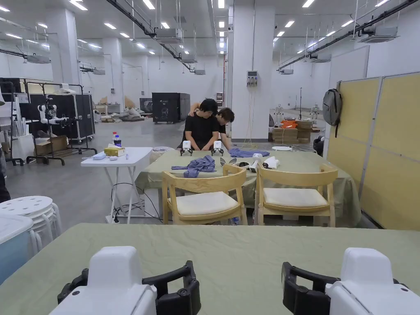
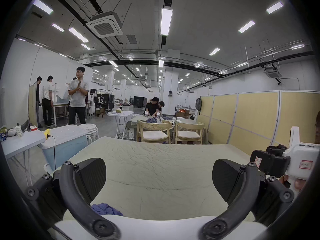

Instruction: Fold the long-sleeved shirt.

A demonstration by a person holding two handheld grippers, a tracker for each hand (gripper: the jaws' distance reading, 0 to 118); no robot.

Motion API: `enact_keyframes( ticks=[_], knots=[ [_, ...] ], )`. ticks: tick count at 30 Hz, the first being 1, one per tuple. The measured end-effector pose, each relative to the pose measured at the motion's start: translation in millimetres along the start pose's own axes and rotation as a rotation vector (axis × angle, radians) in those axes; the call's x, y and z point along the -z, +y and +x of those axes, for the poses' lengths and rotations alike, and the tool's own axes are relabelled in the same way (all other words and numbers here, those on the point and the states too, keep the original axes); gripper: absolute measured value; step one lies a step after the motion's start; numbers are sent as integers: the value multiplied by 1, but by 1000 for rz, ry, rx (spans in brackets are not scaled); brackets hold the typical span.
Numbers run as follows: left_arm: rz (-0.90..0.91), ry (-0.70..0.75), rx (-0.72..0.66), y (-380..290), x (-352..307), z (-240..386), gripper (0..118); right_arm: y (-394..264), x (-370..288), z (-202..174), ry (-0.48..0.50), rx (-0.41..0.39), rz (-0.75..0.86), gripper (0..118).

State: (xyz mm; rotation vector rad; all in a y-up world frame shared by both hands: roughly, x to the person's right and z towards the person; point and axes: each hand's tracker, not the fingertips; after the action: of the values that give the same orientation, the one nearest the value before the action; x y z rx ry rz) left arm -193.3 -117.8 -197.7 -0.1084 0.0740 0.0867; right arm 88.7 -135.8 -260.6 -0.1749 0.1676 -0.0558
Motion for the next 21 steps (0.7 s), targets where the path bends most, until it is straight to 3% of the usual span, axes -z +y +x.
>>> enact_keyframes(
  ticks=[14, 21],
  knots=[
    [-13, -8, 5, 0, -1, 2, 118, 2, -3, 0, 46, 21, -5, 118],
    [-4, -1, 7, 0, -1, 0, 118, 4, -3, -3, 46, -5, 17, 118]
  ],
)
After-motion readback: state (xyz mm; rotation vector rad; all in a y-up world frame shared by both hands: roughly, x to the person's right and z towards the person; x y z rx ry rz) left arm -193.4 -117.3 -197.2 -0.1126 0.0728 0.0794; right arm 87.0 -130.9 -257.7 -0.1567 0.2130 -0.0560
